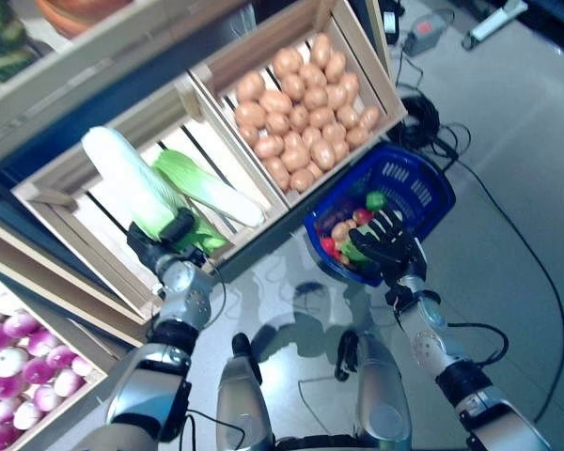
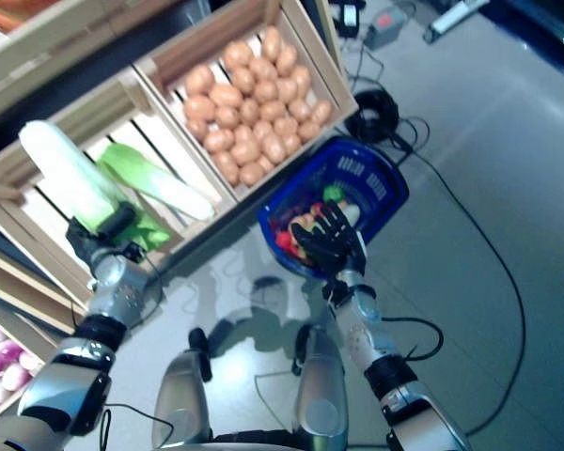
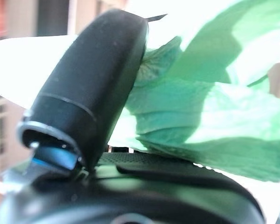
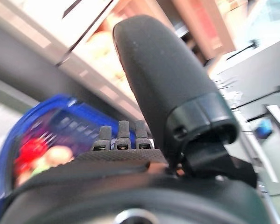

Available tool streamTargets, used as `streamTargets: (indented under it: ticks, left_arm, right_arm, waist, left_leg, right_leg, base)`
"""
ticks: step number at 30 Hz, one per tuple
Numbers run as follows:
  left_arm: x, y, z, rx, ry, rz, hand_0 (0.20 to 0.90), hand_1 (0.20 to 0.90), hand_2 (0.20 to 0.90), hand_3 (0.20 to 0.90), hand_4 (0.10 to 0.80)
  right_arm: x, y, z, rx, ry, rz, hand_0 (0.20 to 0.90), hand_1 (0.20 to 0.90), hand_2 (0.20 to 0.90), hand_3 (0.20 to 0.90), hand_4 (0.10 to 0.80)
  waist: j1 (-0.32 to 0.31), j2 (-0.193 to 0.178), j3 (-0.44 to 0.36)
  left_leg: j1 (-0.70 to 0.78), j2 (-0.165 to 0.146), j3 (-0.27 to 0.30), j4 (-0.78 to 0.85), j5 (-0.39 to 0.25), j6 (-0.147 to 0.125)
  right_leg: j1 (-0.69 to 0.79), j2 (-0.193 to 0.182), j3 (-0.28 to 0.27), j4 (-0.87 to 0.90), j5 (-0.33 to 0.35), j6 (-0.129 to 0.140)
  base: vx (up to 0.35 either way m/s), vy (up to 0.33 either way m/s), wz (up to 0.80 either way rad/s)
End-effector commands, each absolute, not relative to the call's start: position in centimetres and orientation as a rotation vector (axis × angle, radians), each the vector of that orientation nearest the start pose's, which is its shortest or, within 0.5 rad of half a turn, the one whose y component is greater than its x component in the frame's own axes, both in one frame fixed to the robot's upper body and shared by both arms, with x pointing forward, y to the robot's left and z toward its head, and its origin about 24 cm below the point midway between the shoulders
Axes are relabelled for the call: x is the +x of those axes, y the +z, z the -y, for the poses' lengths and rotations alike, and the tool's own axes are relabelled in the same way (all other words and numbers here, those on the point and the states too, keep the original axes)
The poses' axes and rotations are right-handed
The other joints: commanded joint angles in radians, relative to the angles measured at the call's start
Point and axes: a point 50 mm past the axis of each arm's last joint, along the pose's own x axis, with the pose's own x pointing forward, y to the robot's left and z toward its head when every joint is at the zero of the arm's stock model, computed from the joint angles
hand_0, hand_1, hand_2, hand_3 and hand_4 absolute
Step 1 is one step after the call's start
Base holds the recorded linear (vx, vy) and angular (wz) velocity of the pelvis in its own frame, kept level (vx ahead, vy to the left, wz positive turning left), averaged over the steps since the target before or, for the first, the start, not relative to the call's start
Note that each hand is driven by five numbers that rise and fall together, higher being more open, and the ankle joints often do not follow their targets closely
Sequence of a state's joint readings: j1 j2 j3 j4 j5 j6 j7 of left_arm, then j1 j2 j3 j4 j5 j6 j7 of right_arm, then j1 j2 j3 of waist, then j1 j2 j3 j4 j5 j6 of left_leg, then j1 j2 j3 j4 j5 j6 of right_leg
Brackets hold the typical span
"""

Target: Put vegetables into the basket

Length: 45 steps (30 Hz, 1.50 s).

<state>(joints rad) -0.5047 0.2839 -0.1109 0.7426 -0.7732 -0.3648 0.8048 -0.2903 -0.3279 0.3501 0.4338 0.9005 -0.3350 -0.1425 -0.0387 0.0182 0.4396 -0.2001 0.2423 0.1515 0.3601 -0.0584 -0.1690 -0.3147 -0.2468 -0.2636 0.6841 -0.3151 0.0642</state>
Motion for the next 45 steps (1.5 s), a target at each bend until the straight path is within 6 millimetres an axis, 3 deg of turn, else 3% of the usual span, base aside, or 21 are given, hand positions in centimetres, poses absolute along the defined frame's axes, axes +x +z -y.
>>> streamTargets:
  ticks: [1, 4, 5, 8, 13, 21, 25, 33, 45]
  left_arm:
    - [31.3, 7.2, -22.4, -0.300, 0.814, 0.244, 0.300, 0.300, 0.300, 0.300, 0.400]
    - [30.9, 7.1, -21.1, -0.243, 0.745, 0.253, 0.300, 0.300, 0.300, 0.300, 0.400]
    - [30.7, 7.4, -20.0, -0.175, 0.649, 0.283, 0.300, 0.300, 0.300, 0.300, 0.400]
    - [30.7, 7.9, -19.1, -0.119, 0.527, 0.302, 0.300, 0.300, 0.300, 0.300, 0.400]
    - [31.3, 10.0, -17.2, -0.009, 0.320, 0.393, 0.300, 0.300, 0.300, 0.300, 0.400]
    - [31.8, 13.0, -15.0, 0.183, 0.085, 0.550, 0.300, 0.300, 0.300, 0.300, 0.400]
    - [31.9, 13.8, -14.2, 0.260, -0.008, 0.600, 0.300, 0.300, 0.300, 0.300, 0.400]
    - [31.7, 14.4, -12.2, 0.389, -0.133, 0.688, 0.300, 0.300, 0.300, 0.300, 0.400]
    - [30.7, 14.8, -9.9, 0.560, -0.259, 0.842, 0.300, 0.300, 0.300, 0.300, 0.400]
  right_arm:
    - [29.1, 5.4, 14.3, 0.531, 0.071, 0.183, 0.900, 0.900, 0.900, 0.900, 0.800]
    - [28.8, 6.0, 14.0, 0.548, 0.159, 0.219, 0.900, 0.900, 0.900, 0.900, 0.800]
    - [28.7, 6.9, 13.8, 0.560, 0.256, 0.266, 0.900, 0.900, 0.900, 0.900, 0.800]
    - [28.7, 7.8, 13.8, 0.529, 0.318, 0.291, 0.900, 0.900, 0.900, 0.900, 0.800]
    - [30.2, 10.7, 14.4, 0.376, 0.386, 0.346, 0.900, 0.900, 0.900, 0.900, 0.800]
    - [32.4, 13.9, 14.0, 0.380, 0.514, 0.340, 0.900, 0.900, 0.900, 0.900, 0.800]
    - [33.2, 14.5, 13.7, 0.476, 0.563, 0.318, 0.900, 0.900, 0.900, 0.900, 0.800]
    - [34.4, 13.7, 12.7, 0.644, 0.561, 0.245, 0.900, 0.900, 0.900, 0.900, 0.800]
    - [34.1, 14.2, 11.4, 0.878, 0.657, 0.290, 0.900, 0.900, 0.900, 0.900, 0.800]
  waist:
    - [0.016, -0.040, -0.181]
    - [0.025, -0.040, -0.221]
    - [0.034, -0.041, -0.246]
    - [0.042, -0.040, -0.276]
    - [0.054, -0.049, -0.323]
    - [0.069, -0.059, -0.360]
    - [0.073, -0.061, -0.367]
    - [0.084, -0.057, -0.376]
    - [0.078, -0.050, -0.397]
  left_leg:
    - [0.123, -0.062, 0.044, -0.029, -0.039, 0.093]
    - [0.182, -0.070, 0.051, -0.106, -0.013, 0.088]
    - [0.221, -0.077, 0.047, -0.161, 0.010, 0.083]
    - [0.262, -0.086, 0.048, -0.225, 0.029, 0.080]
    - [0.336, -0.089, 0.058, -0.348, 0.060, 0.071]
    - [0.387, -0.094, 0.060, -0.435, 0.071, 0.070]
    - [0.397, -0.095, 0.055, -0.432, 0.062, 0.073]
    - [0.420, -0.094, 0.042, -0.420, 0.043, 0.072]
    - [0.433, -0.090, 0.042, -0.442, 0.044, 0.068]
  right_leg:
    - [0.238, -0.030, -0.009, -0.312, 0.174, 0.027]
    - [0.307, -0.016, -0.027, -0.401, 0.202, 0.037]
    - [0.354, -0.005, -0.037, -0.467, 0.228, 0.044]
    - [0.397, 0.003, -0.051, -0.529, 0.255, 0.056]
    - [0.468, 0.021, -0.081, -0.651, 0.314, 0.075]
    - [0.504, 0.038, -0.110, -0.707, 0.340, 0.083]
    - [0.508, 0.044, -0.108, -0.694, 0.328, 0.077]
    - [0.537, 0.052, -0.098, -0.699, 0.314, 0.070]
    - [0.553, 0.057, -0.097, -0.722, 0.318, 0.073]
  base:
    - [0.218, -0.092, 0.16]
    - [0.154, -0.073, 0.21]
    - [0.141, -0.077, 0.13]
    - [0.127, -0.072, 0.12]
    - [0.103, -0.059, 0.11]
    - [0.050, -0.047, 0.04]
    - [0.031, -0.032, 0.03]
    - [0.031, -0.019, 0.01]
    - [0.012, -0.004, -0.02]
